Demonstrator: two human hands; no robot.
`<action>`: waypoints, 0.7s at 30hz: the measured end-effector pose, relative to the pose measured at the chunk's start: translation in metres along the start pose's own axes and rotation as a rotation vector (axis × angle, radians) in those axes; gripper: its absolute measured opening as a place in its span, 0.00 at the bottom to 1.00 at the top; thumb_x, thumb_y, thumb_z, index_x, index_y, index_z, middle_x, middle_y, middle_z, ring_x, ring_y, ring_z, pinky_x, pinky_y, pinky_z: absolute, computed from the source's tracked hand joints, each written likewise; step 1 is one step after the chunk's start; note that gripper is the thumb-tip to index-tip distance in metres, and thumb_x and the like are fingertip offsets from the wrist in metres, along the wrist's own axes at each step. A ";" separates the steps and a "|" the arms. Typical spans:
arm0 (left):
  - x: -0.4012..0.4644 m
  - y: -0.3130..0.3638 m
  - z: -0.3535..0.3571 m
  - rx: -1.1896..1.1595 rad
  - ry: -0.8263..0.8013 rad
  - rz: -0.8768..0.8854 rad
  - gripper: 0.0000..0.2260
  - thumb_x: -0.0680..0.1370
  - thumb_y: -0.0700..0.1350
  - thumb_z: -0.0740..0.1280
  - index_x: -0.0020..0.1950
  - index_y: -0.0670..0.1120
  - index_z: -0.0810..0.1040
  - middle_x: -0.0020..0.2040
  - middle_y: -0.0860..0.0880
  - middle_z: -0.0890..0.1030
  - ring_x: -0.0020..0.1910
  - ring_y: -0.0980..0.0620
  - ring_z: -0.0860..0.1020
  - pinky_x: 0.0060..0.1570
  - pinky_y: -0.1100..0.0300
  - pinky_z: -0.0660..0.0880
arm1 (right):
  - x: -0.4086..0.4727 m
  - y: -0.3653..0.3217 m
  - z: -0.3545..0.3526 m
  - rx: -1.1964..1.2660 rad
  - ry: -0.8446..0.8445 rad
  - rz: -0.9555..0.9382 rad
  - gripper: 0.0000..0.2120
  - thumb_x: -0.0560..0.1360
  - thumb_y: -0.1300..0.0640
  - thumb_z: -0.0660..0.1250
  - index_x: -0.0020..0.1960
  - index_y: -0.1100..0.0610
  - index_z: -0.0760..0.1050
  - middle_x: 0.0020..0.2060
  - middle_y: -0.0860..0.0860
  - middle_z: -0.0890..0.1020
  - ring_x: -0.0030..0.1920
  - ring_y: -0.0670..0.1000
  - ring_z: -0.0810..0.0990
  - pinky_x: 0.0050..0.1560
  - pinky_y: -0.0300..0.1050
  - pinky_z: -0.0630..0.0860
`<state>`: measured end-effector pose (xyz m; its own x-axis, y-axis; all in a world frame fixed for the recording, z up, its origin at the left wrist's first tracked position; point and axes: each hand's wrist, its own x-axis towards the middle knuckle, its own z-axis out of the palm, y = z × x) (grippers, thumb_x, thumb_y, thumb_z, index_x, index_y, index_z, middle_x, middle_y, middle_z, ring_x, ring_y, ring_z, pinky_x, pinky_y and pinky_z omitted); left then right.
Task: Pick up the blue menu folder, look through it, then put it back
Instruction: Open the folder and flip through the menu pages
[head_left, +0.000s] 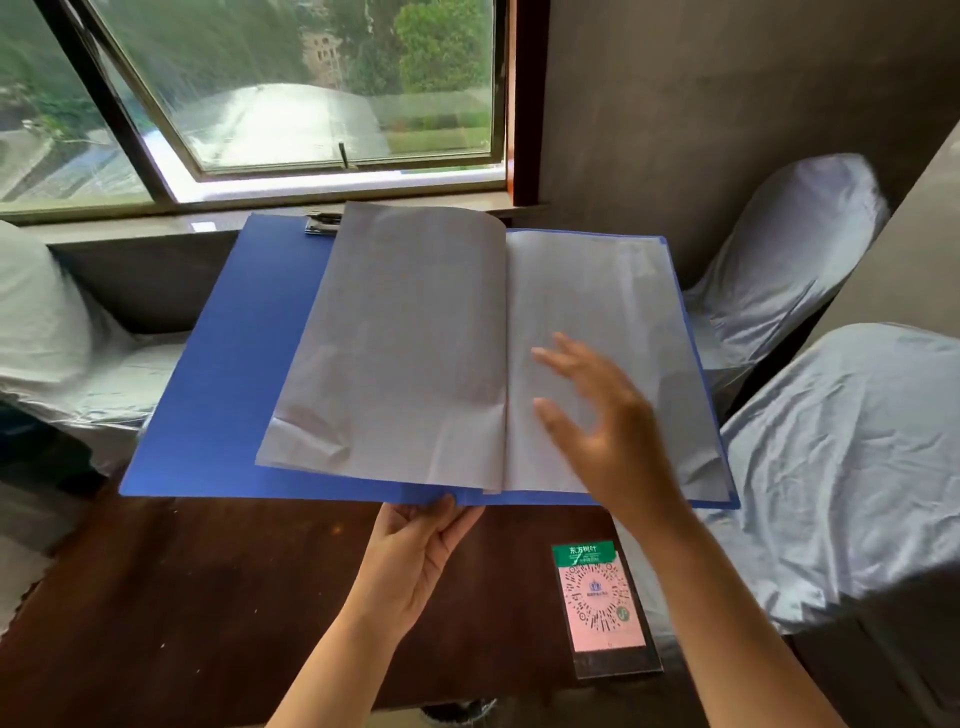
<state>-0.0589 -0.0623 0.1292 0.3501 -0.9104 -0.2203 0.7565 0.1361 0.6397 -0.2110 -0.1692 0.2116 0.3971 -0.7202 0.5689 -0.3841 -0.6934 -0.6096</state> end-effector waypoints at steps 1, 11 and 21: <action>0.001 0.001 -0.001 -0.004 0.005 -0.002 0.18 0.67 0.31 0.64 0.54 0.42 0.74 0.45 0.43 0.86 0.48 0.43 0.83 0.38 0.55 0.81 | -0.004 0.010 -0.012 -0.073 0.104 0.024 0.18 0.72 0.59 0.68 0.61 0.59 0.74 0.64 0.61 0.74 0.64 0.57 0.72 0.64 0.47 0.66; 0.016 0.006 0.001 0.024 -0.003 0.027 0.17 0.67 0.31 0.63 0.54 0.42 0.75 0.46 0.44 0.85 0.48 0.45 0.83 0.39 0.56 0.81 | -0.054 0.105 -0.109 0.337 -0.230 0.511 0.27 0.71 0.65 0.68 0.61 0.38 0.73 0.51 0.53 0.82 0.49 0.44 0.83 0.46 0.34 0.79; 0.027 0.005 -0.005 0.017 -0.012 0.012 0.17 0.68 0.31 0.63 0.54 0.44 0.76 0.47 0.44 0.85 0.50 0.45 0.83 0.40 0.55 0.81 | -0.052 0.105 -0.094 0.217 -0.045 0.465 0.19 0.70 0.63 0.70 0.48 0.38 0.80 0.42 0.34 0.84 0.44 0.37 0.81 0.42 0.27 0.77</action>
<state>-0.0430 -0.0840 0.1233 0.3521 -0.9135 -0.2038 0.7426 0.1401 0.6549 -0.3504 -0.2068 0.1704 0.2623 -0.9463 0.1890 -0.3487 -0.2755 -0.8958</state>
